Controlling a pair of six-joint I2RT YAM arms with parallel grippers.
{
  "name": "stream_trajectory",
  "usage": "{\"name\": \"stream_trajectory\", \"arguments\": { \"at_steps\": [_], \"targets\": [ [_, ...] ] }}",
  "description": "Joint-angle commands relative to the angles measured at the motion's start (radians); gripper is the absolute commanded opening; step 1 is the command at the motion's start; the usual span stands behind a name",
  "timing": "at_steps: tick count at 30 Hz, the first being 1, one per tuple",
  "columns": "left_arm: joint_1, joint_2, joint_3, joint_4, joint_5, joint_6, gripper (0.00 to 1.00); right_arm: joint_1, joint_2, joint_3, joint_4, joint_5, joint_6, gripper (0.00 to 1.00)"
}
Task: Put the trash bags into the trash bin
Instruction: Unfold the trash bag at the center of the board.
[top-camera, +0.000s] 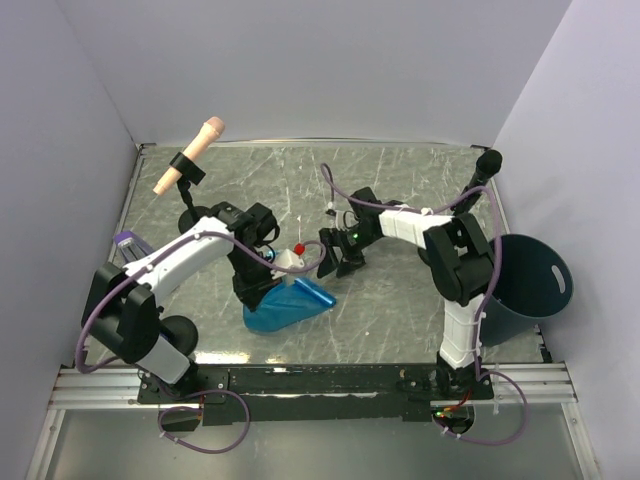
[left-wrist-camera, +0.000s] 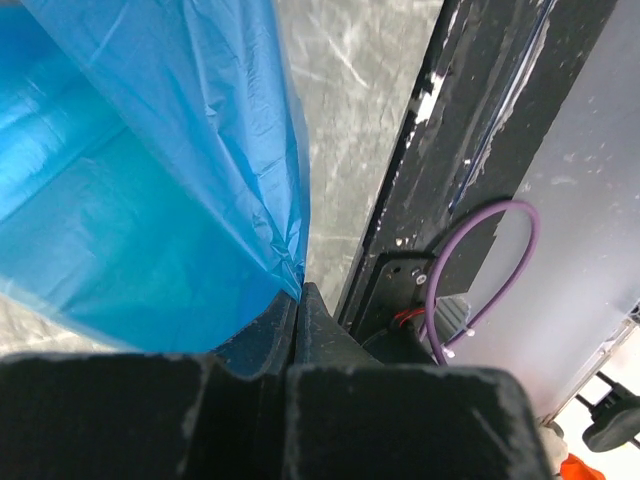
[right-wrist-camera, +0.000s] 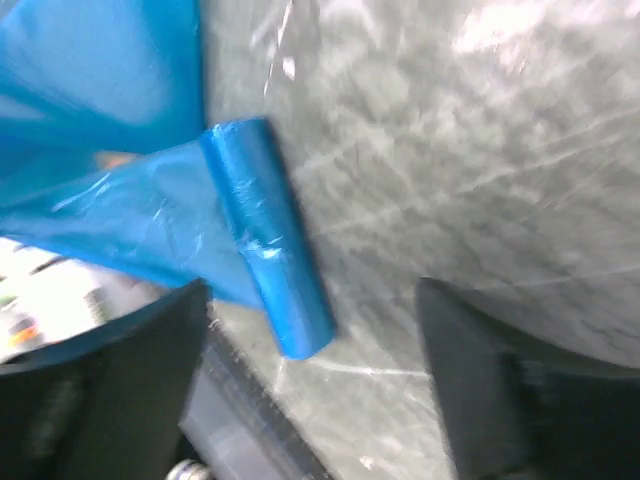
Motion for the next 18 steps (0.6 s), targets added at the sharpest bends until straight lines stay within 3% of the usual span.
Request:
{"name": "stream_trajectory", "arguments": {
  "at_steps": [1, 18],
  "targets": [
    [0.002, -0.074, -0.008, -0.006, -0.036, -0.002, 0.01, 0.073, -0.034, -0.048, 0.085, 0.204, -0.063, 0.99],
    [0.0, -0.206, 0.064, -0.046, -0.122, -0.002, 0.01, 0.273, 0.083, 0.05, 0.03, 0.246, -0.09, 0.97]
  ]
}}
